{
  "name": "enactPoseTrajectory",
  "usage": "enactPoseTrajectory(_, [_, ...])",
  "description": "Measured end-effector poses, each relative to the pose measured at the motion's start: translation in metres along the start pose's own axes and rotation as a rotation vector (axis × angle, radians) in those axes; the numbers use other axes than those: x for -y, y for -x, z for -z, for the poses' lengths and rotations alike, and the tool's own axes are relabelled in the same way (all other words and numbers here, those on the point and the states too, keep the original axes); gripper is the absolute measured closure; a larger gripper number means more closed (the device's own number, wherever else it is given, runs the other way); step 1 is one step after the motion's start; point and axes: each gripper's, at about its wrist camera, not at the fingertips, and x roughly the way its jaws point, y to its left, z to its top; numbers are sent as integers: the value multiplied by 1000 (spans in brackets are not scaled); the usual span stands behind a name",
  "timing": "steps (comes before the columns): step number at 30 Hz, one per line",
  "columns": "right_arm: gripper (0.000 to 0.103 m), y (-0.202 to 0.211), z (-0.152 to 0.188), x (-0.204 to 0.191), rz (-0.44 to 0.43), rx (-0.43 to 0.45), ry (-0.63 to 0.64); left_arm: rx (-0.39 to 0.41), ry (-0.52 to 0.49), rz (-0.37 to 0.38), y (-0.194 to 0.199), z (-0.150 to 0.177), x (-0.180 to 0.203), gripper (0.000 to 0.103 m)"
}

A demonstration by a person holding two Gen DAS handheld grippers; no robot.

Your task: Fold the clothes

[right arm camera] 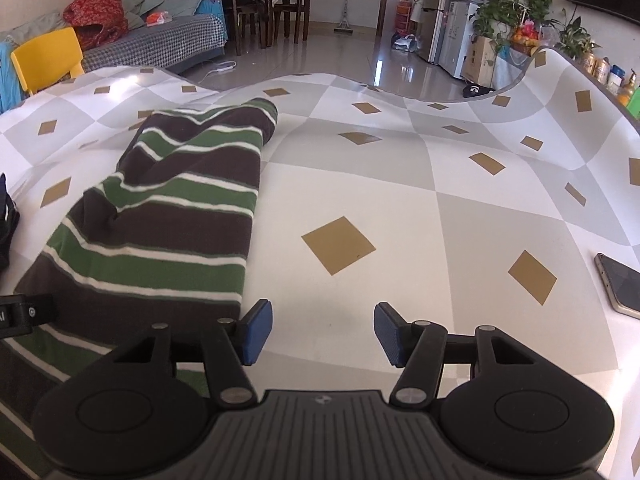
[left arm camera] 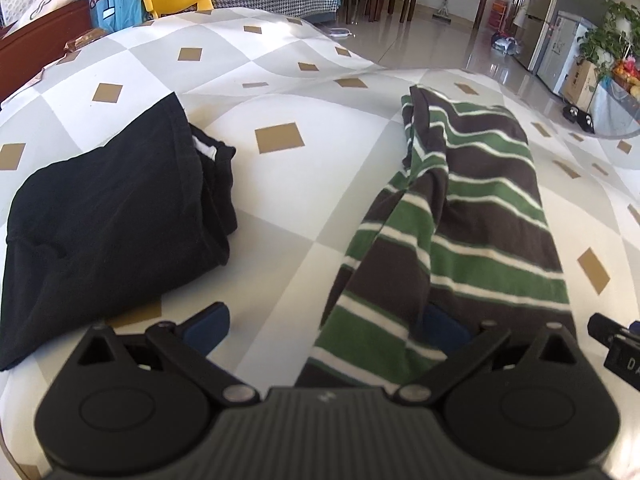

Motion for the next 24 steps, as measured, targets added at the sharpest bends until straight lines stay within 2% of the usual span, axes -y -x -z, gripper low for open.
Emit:
enactPoseTrajectory(6, [48, -7, -18, -5, -71, -5, -14, 18, 31, 12, -7, -16, 7, 0])
enactPoseTrajectory(14, [48, -33, -45, -18, -90, 12, 19, 38, 59, -22, -27, -35, 13, 0])
enactPoseTrajectory(21, [47, -55, -61, -29, -120, 27, 24, 38, 121, -18, -42, -45, 6, 0])
enactPoseTrajectory(24, [47, -65, -60, -39, -90, 27, 77, 47, 125, -23, -43, -45, 5, 0])
